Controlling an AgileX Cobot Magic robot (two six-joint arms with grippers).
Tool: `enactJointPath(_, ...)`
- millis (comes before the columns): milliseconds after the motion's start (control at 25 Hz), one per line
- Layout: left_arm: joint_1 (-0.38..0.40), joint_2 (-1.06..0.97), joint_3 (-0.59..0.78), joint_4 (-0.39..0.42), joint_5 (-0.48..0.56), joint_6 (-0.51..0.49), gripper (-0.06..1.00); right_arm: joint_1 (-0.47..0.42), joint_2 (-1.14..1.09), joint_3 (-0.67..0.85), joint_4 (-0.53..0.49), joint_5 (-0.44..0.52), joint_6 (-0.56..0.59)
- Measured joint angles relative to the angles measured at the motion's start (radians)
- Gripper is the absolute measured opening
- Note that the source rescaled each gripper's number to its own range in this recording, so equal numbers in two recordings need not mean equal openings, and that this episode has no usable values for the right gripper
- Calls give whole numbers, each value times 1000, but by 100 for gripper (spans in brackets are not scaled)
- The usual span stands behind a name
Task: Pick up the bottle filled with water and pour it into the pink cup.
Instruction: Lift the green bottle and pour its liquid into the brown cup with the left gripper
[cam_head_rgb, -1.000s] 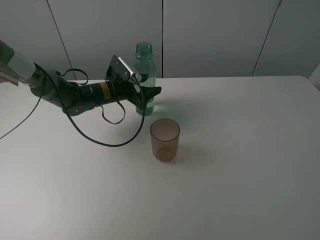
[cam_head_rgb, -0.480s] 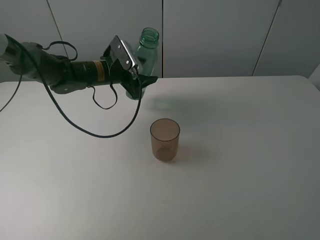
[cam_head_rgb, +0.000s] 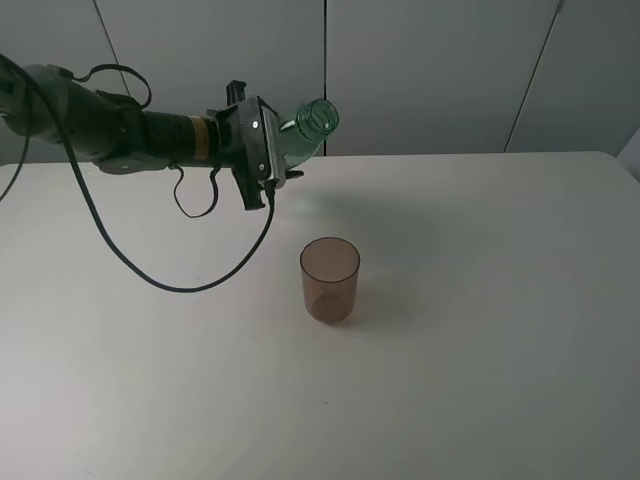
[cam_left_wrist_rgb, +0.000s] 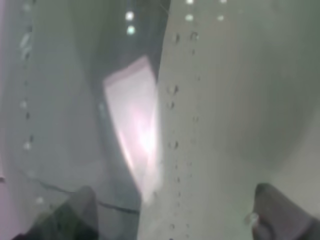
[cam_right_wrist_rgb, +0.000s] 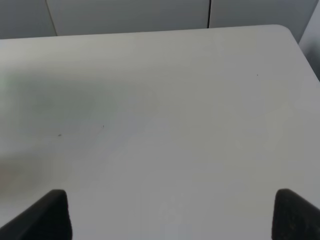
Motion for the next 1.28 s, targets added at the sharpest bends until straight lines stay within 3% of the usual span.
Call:
enactJointPath(320, -32, -2, 7, -2, 60, 247, 0, 0, 0, 0, 0, 0, 0)
enactJointPath(520, -45, -2, 7, 0, 73, 341, 0, 0, 0, 0, 0, 0, 0)
enactJointPath(760, -50, -2, 7, 25, 8, 358, 0, 0, 0, 0, 0, 0, 0)
enactJointPath(1000, -50, -2, 7, 150, 4, 362, 0, 0, 0, 0, 0, 0, 0)
enactJointPath(1280, -50, -2, 7, 228, -35, 364, 0, 0, 0, 0, 0, 0, 0)
